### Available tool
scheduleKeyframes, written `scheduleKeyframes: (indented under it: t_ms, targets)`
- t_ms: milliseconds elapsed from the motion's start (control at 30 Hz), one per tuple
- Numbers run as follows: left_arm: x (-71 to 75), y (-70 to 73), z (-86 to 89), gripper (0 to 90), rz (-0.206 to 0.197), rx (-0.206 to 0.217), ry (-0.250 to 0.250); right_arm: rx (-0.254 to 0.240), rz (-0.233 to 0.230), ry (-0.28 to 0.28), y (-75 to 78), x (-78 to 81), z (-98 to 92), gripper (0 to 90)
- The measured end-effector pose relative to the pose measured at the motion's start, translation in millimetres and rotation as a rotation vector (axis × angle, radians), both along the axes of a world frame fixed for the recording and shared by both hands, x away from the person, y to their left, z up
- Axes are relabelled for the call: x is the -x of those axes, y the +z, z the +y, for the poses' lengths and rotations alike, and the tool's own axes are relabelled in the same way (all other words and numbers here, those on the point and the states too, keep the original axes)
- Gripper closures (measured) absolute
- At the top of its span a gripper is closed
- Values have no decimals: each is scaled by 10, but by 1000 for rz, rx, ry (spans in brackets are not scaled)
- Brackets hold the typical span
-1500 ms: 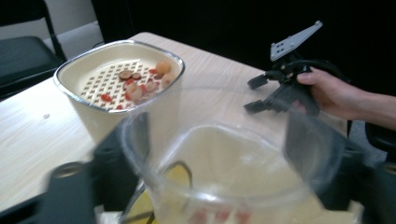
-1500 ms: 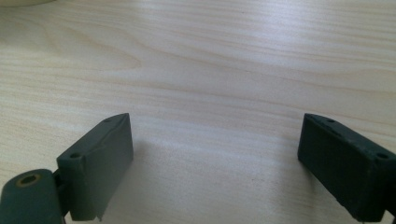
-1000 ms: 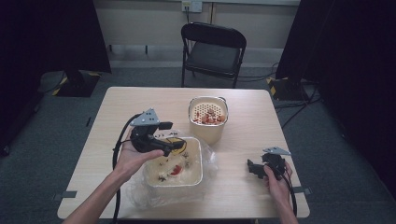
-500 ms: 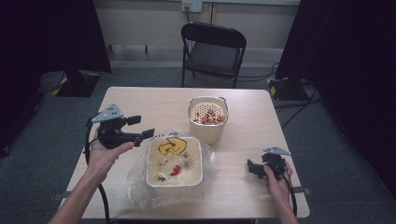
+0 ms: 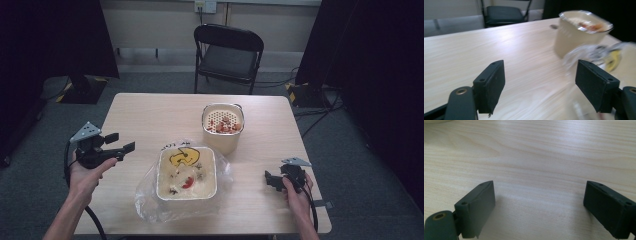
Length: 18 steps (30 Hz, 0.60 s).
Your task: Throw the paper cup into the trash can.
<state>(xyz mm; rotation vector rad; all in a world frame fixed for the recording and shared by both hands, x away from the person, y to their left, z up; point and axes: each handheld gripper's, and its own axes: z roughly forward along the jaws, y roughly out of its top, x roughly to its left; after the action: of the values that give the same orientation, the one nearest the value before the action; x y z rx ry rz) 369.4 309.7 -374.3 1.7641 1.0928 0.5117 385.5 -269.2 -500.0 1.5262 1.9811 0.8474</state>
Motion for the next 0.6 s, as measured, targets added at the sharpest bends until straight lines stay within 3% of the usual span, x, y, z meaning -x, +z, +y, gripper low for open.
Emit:
scheduleKeyframes:
  t_ms: [133, 300, 367, 500, 600]
  targets:
    - [4, -191, 108, 235, 36, -42, 57, 0, 0, 0, 0, 0, 0, 94]
    - [19, -434, 224, 235, 83, -33, 142, 0, 0, 0, 0, 0, 0, 94]
    - [32, -569, 238, 231, 136, -84, 171, 0, 0, 0, 0, 0, 0, 94]
    - [113, -764, 194, 210, 138, -183, 183, 0, 0, 0, 0, 0, 0, 94]
    - [143, -917, 184, 182, 171, -200, 191, 0, 0, 0, 0, 0, 0, 94]
